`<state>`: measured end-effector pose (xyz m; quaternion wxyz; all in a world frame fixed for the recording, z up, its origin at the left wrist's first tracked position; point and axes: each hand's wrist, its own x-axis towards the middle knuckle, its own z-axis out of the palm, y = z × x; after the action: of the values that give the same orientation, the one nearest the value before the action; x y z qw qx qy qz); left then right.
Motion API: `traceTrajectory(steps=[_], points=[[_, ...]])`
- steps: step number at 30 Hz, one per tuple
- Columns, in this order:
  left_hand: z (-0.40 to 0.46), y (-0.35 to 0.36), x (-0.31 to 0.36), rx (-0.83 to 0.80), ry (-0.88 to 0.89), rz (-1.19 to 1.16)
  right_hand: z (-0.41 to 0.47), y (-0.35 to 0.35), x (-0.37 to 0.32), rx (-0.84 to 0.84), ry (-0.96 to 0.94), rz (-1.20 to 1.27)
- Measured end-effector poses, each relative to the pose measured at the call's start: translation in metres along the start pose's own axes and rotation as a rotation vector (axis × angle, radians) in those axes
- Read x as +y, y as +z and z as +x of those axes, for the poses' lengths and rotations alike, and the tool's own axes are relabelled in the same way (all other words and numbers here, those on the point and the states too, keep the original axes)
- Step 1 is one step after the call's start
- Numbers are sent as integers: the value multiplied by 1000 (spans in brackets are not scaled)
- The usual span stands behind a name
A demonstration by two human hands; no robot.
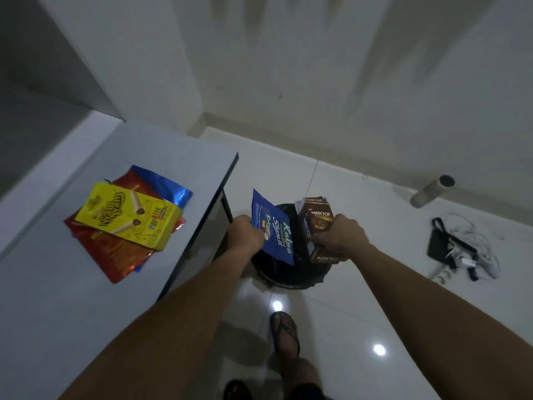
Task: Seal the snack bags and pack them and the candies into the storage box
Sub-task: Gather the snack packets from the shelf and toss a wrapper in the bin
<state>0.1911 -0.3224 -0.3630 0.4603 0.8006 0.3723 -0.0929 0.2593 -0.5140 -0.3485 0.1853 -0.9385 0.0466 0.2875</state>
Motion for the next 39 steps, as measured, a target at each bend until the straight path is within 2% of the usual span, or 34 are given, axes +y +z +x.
traceTrajectory(steps=[10,17,22,28,33,39], points=[[66,74,-36,-125,-75,119,97,81,42,-95,61,37],[69,62,-17,-182,-62,235,99,65,38,-117,32,7],[48,23,23,-243,-10,163,72,13,5,-85,-25,-38],[6,-53,70,-250,61,223,17,-44,-61,-66,-196,-121],[-27,-118,74,-139,93,175,-34,-67,-116,-61,-314,-157],[-61,-197,40,25,34,115,-91,-55,-187,-94,-496,-196]])
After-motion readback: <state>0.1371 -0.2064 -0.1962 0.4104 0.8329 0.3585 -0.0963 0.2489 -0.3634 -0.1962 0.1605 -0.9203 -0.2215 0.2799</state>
